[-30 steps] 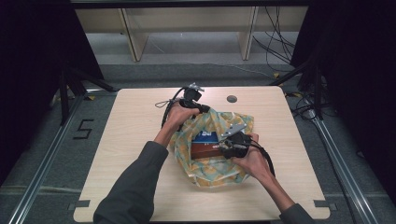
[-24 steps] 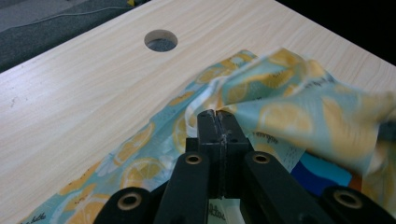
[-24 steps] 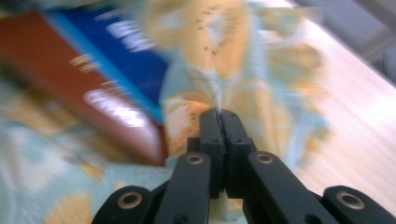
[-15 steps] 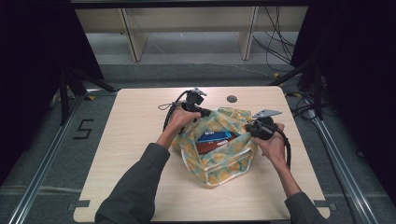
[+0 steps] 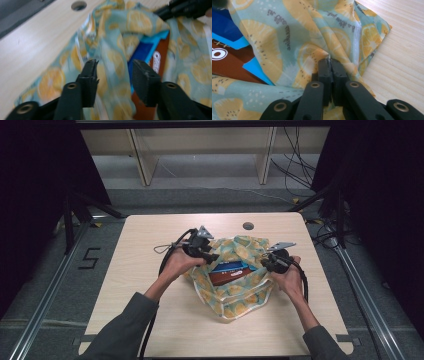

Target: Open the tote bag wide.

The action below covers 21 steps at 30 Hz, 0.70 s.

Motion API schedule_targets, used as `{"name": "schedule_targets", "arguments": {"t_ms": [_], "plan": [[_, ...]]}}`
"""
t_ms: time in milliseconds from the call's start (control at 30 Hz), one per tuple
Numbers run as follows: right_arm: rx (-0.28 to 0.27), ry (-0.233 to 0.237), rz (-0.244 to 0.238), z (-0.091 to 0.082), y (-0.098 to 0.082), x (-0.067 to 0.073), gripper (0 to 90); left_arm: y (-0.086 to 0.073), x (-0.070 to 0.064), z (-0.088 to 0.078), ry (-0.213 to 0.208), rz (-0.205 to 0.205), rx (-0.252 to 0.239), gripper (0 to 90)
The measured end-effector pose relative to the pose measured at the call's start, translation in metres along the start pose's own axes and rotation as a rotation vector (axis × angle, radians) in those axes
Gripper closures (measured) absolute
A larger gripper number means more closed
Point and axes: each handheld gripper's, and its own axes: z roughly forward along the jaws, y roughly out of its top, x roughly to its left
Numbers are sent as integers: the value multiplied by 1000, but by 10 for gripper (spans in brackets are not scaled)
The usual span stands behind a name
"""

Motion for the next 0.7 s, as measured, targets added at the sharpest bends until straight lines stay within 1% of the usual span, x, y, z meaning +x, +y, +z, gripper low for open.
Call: {"name": "schedule_targets", "arguments": {"t_ms": [33,67,100,133,167,200,233,267,300,333,367,400,433,467,500,533,567,600,633,667,700], "plan": [[7,5,-1,-1,1,1,885,-7,-2,1,2,-8,38,473],[6,3,-1,-1,1,2,884,-10,-3,4,27,2,68,458],[6,2,-4,-2,1,2,884,-14,-3,7,65,29,104,441],[7,6,-5,-2,2,2,884,-17,-3,10,80,54,131,458],[7,6,-5,-2,2,2,884,-17,-3,10,80,54,131,530],[10,3,-9,-3,1,2,885,-24,3,10,59,86,141,651],[10,3,-9,-3,1,2,885,-24,3,10,59,86,141,706],[-1,-1,-28,-1,0,-1,888,-30,12,2,57,103,133,774],[13,8,-6,-2,-1,-2,887,-31,19,-3,54,113,124,817],[3,3,-20,0,-2,-4,889,-32,26,-8,61,107,116,851],[16,9,-2,0,-2,-4,891,-32,26,-8,61,107,116,870],[15,9,-3,1,-3,-4,892,-36,40,-16,70,90,108,873],[12,6,-21,2,-3,-6,893,-39,46,-18,62,74,108,875],[16,6,-21,3,-4,-6,895,-43,52,-18,71,64,111,874],[18,13,-15,2,-4,-6,896,-49,58,-16,82,43,120,865],[17,13,-17,2,-4,-7,896,-49,58,-16,82,43,120,852],[14,17,-13,2,-4,-7,895,-60,60,-7,98,20,132,838],[9,18,-25,3,-5,-8,894,-60,60,-7,98,20,132,829],[7,19,-30,3,-5,-9,882,-64,56,-4,97,10,129,804],[19,15,-10,0,-5,-7,859,-64,53,-6,82,-1,120,767],[-1,9,-4,-2,-4,-8,833,-61,50,-11,56,-5,114,719]]}}
